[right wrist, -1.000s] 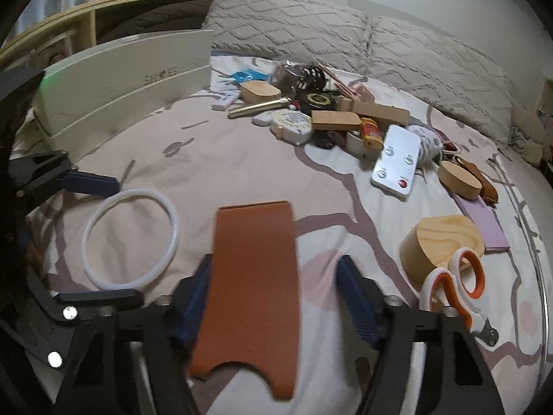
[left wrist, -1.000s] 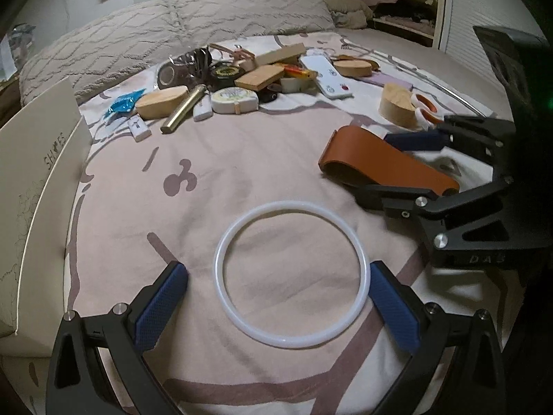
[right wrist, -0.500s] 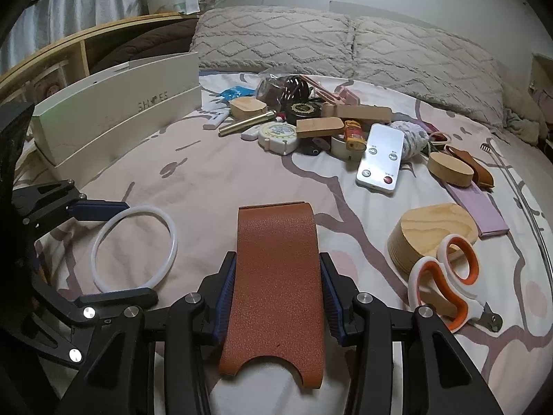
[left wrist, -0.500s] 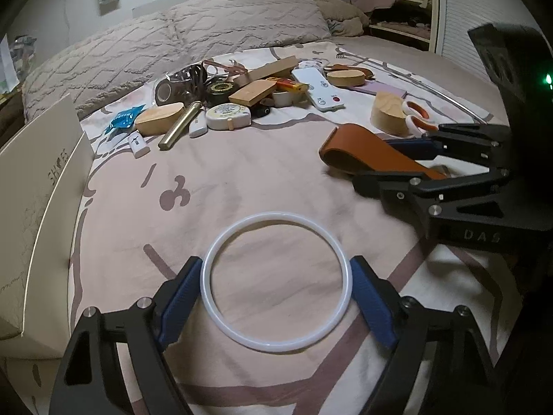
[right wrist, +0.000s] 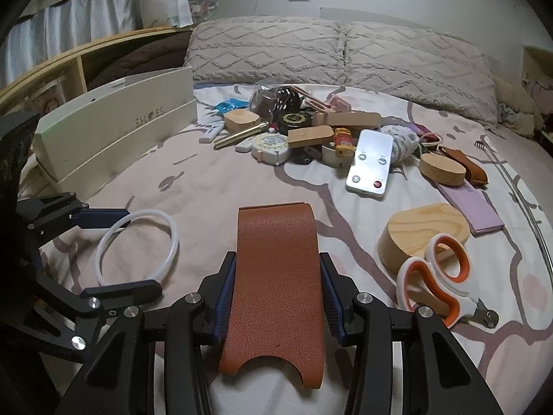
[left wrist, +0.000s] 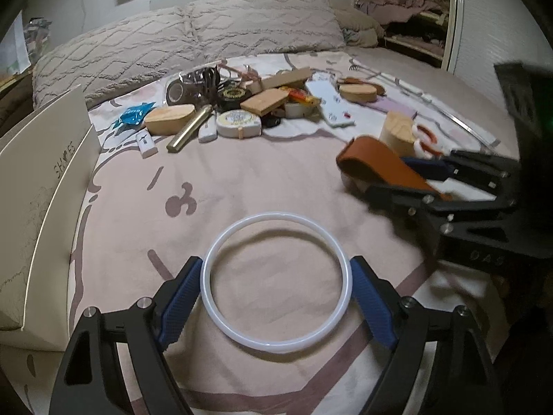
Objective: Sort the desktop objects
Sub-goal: 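Carry the white ring with the left gripper while the right gripper carries the strip over the box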
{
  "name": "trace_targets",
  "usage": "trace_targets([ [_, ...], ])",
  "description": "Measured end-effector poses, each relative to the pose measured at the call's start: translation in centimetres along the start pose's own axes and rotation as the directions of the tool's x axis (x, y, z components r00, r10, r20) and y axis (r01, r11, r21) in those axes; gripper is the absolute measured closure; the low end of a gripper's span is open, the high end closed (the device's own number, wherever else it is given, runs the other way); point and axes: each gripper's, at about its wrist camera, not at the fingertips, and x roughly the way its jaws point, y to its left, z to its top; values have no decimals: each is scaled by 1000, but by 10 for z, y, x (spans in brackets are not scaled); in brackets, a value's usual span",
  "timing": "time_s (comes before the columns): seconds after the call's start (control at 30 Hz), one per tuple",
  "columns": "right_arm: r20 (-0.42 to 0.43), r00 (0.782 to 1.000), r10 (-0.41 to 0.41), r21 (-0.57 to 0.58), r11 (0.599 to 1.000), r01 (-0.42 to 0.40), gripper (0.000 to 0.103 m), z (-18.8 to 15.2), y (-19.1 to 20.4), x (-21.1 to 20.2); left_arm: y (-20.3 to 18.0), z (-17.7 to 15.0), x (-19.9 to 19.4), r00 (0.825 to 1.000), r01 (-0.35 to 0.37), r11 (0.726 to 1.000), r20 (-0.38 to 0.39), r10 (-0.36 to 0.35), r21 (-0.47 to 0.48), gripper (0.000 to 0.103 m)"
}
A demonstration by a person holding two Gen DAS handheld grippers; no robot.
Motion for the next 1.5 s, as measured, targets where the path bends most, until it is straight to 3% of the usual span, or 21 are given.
trace_targets([
  [0.47,48,997,52,83,995,-56,57,17,-13,-18,6,35,-27,995,-14,1000,96,15,-9,18],
  [0.83,70,996,53,103,993,-60,57,45,-21,-28,23,85,-47,983,-71,997,166,74,-27,18],
  [1.03,85,994,67,124,989,-78,57,70,-26,-29,43,110,-54,974,-102,990,194,119,-95,18],
  [1.27,117,990,74,130,987,-89,57,101,-25,-29,74,129,-70,950,-157,978,251,189,-140,18],
  [1.5,102,984,149,118,980,-161,57,132,0,-13,116,123,-90,923,-229,953,265,278,-199,18],
])
